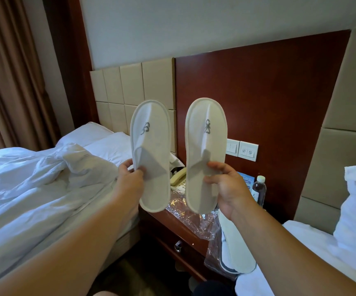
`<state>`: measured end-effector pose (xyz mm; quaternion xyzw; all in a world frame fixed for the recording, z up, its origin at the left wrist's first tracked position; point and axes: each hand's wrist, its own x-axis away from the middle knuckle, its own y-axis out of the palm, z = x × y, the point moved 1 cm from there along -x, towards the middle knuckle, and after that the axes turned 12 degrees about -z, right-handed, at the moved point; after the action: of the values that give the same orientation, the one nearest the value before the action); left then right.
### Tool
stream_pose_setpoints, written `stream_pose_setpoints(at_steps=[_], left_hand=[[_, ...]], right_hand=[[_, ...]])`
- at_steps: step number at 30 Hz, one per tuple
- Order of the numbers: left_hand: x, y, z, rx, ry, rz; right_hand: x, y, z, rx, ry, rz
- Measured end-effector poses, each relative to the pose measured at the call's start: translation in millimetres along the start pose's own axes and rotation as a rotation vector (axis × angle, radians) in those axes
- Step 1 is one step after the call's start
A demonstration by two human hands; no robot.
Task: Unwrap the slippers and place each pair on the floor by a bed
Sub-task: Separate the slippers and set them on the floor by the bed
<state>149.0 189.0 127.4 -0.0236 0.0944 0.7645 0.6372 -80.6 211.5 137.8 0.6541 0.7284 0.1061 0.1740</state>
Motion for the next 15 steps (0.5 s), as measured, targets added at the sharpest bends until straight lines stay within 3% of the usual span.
stream_pose_setpoints(at_steps=[15], left_hand=[[11.4,20.6,-3.2,0.106,-0.023,-0.072]], right_hand=[[7.6,4.2,15.3,-0.016,-0.002,0.009]])
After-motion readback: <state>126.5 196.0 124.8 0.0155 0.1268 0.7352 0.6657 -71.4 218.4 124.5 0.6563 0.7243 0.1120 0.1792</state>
